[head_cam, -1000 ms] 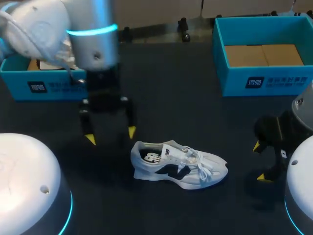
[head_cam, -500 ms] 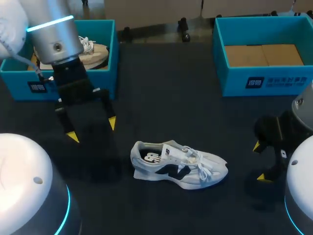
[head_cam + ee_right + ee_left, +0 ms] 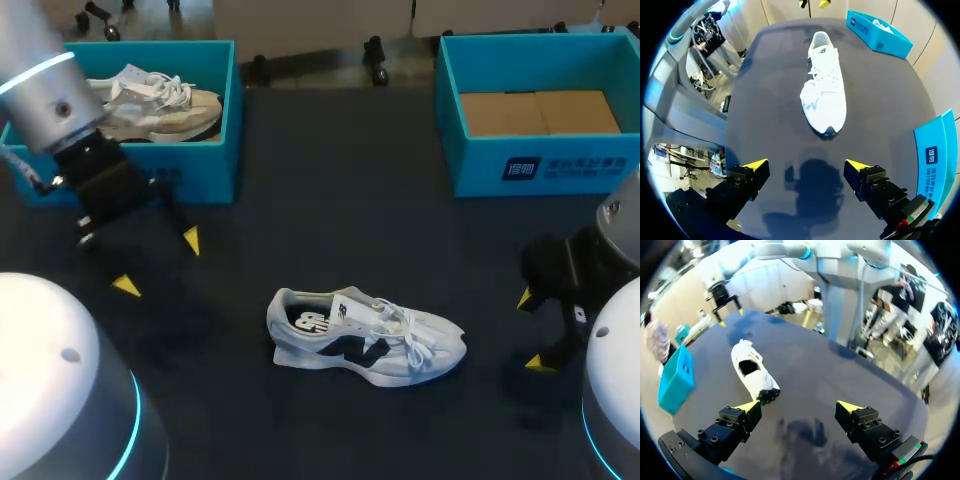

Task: Take the shoe out of the shoebox, open the shoe tongue, remove and reinsert the insole, then place the shoe into the shoebox

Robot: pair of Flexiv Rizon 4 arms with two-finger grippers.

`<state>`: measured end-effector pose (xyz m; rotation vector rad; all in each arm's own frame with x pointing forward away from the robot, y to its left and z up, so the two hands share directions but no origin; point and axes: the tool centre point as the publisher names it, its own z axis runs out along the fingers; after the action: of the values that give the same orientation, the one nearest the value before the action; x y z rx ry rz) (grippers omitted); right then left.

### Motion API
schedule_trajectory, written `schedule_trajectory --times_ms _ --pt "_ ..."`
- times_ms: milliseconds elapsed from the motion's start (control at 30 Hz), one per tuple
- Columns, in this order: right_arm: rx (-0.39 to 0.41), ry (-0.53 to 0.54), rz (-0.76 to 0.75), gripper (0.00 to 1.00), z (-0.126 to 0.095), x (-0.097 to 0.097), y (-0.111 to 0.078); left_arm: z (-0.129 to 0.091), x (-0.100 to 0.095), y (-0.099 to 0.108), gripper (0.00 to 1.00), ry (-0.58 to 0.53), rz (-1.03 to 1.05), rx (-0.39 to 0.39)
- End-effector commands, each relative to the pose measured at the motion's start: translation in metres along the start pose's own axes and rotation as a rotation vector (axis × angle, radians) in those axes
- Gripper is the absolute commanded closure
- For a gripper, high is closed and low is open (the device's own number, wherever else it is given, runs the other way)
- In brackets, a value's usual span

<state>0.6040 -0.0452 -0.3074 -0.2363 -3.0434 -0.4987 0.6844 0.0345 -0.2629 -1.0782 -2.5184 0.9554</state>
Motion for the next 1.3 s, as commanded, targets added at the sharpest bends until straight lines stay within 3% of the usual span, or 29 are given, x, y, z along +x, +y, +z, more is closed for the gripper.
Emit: schedule_trajectory --times_ms 33,267,533,933,1100,1300 --pt "0.001 -0.004 0.0 0.0 0.0 0.002 0.0 0.016 0.01 0.01 0.0 -0.307 -0.161 0.113" --pt "0.001 -0.004 0.0 0.0 0.0 0.002 0.0 0.027 0.01 0.02 0.0 -0.434 -0.263 0.215" --pt "0.001 -0.004 0.0 0.0 0.0 0.002 0.0 0.029 0.011 0.041 0.0 -0.473 -0.367 0.306" --pt "0.001 -0.004 0.0 0.0 0.0 0.002 0.0 0.027 0.011 0.043 0.0 -0.447 -0.377 0.308" --pt "0.001 -0.004 0.0 0.0 0.0 0.002 0.0 0.043 0.009 0.065 0.0 -0.405 -0.401 0.452" --pt "0.001 -0.004 0.0 0.0 0.0 0.002 0.0 0.061 0.006 0.087 0.0 -0.413 -0.395 0.539"
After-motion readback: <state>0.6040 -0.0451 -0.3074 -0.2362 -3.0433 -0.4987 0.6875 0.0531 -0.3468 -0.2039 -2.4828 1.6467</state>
